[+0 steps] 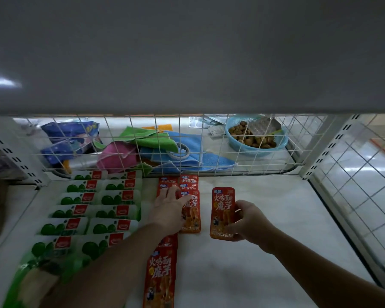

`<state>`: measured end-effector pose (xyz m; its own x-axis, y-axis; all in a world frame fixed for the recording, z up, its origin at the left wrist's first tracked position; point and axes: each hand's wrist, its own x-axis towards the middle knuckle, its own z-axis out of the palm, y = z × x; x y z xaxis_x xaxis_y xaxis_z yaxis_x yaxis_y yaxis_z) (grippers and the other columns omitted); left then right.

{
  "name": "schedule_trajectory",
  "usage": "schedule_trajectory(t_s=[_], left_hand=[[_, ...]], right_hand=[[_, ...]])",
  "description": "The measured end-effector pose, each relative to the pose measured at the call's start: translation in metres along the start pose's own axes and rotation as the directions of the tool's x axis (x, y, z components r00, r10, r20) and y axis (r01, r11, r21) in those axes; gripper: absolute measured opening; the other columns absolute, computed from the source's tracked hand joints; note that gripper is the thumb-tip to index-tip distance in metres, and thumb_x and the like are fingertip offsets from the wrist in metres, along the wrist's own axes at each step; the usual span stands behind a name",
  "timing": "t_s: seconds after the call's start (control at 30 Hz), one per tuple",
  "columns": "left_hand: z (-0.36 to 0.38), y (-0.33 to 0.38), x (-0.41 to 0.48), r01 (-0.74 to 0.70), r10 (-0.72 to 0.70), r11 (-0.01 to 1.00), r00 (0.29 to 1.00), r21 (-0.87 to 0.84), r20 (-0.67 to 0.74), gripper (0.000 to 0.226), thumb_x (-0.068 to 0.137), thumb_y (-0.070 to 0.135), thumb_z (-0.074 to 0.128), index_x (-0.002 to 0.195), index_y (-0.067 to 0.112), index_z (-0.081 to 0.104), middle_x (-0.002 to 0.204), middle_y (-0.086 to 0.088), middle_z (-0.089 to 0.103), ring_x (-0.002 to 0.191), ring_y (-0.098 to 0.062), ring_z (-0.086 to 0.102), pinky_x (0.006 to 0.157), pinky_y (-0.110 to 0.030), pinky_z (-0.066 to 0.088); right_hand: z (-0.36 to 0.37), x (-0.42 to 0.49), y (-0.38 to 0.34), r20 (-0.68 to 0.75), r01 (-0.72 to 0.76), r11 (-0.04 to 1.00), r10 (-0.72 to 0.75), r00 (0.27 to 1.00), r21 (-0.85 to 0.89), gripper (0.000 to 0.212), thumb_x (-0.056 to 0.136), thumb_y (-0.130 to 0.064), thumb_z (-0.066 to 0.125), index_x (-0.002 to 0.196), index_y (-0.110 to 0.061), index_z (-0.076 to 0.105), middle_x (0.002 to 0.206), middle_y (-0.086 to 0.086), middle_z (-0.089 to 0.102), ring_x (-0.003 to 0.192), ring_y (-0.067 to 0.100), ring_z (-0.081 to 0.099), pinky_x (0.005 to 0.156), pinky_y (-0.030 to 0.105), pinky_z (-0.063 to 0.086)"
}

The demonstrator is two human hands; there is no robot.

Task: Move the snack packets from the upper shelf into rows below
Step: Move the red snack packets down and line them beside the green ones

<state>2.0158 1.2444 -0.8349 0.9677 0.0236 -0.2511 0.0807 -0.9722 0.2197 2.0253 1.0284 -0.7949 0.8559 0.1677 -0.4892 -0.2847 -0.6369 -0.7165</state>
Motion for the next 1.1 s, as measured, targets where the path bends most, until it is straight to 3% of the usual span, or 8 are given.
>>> schedule_trajectory(t_s=[0.23,0.4,0.5,0.67,0.87,1.1], left_hand=[[-0.002,-0.002,-0.002,-0.005,0.005,0.993,1.0,-0.119,0.001,0.084,0.089,0.038,0.069,0.155,0.037,0.018,0.162,0.005,0.007,0.149,-0.025,0.001,0.122,-0.044,0.012],[-0.014,-0.014,-0.006,0.015,-0.044,0.969,0.993,-0.247,-0.112,0.074,0.092,0.044,0.063,0.155,0.026,0.027,0.158,0.003,0.021,0.147,-0.021,0.014,0.123,-0.039,0.018],[-0.018,-0.027,-0.011,0.021,-0.065,0.962,0.986,-0.272,-0.154,0.066,0.094,0.04,0.06,0.152,0.024,0.033,0.154,0.001,0.028,0.145,-0.021,0.019,0.122,-0.037,0.018],[-0.02,-0.045,-0.019,0.022,-0.062,0.963,0.988,-0.268,-0.144,0.062,0.095,0.039,0.06,0.149,0.021,0.036,0.15,0.0,0.033,0.141,-0.02,0.024,0.12,-0.034,0.021],[-0.021,-0.053,-0.023,0.046,-0.08,0.965,0.989,-0.26,-0.123,0.062,0.094,0.039,0.061,0.148,0.022,0.037,0.15,0.001,0.034,0.14,-0.021,0.027,0.119,-0.036,0.024],[-0.022,-0.048,-0.027,0.049,-0.078,0.967,0.991,-0.25,-0.108,0.064,0.095,0.039,0.061,0.15,0.022,0.033,0.152,0.001,0.031,0.143,-0.02,0.023,0.12,-0.038,0.024]], right_hand=[[0.016,0.005,-0.005,0.013,-0.009,0.999,0.01,1.0,-0.035,0.043,0.081,0.0,0.074,0.117,-0.013,0.054,0.113,0.006,0.065,0.108,0.026,0.064,0.091,0.043,0.058],[0.042,0.012,-0.017,0.009,-0.054,0.992,0.055,0.998,-0.115,0.032,0.084,-0.006,0.073,0.108,-0.016,0.054,0.106,0.003,0.063,0.099,0.019,0.063,0.076,0.028,0.056],[0.061,0.017,-0.024,0.038,-0.057,0.994,0.06,0.997,-0.096,0.029,0.086,-0.008,0.071,0.107,-0.016,0.052,0.101,0.001,0.061,0.094,0.017,0.062,0.071,0.029,0.056],[0.082,0.021,-0.024,-0.012,-0.029,0.984,0.028,1.0,-0.177,0.025,0.089,-0.018,0.071,0.105,-0.017,0.051,0.097,-0.001,0.06,0.091,0.016,0.063,0.088,0.037,0.059],[0.088,0.02,-0.018,-0.124,-0.006,0.952,-0.034,0.992,-0.305,0.035,0.088,-0.025,0.072,0.113,-0.019,0.049,0.101,-0.002,0.064,0.09,0.015,0.067,0.083,0.036,0.06],[0.089,0.018,-0.019,-0.099,0.037,0.935,-0.076,0.992,-0.352,0.034,0.089,-0.029,0.07,0.118,-0.019,0.054,0.104,0.001,0.067,0.09,0.016,0.067,0.084,0.037,0.06]])
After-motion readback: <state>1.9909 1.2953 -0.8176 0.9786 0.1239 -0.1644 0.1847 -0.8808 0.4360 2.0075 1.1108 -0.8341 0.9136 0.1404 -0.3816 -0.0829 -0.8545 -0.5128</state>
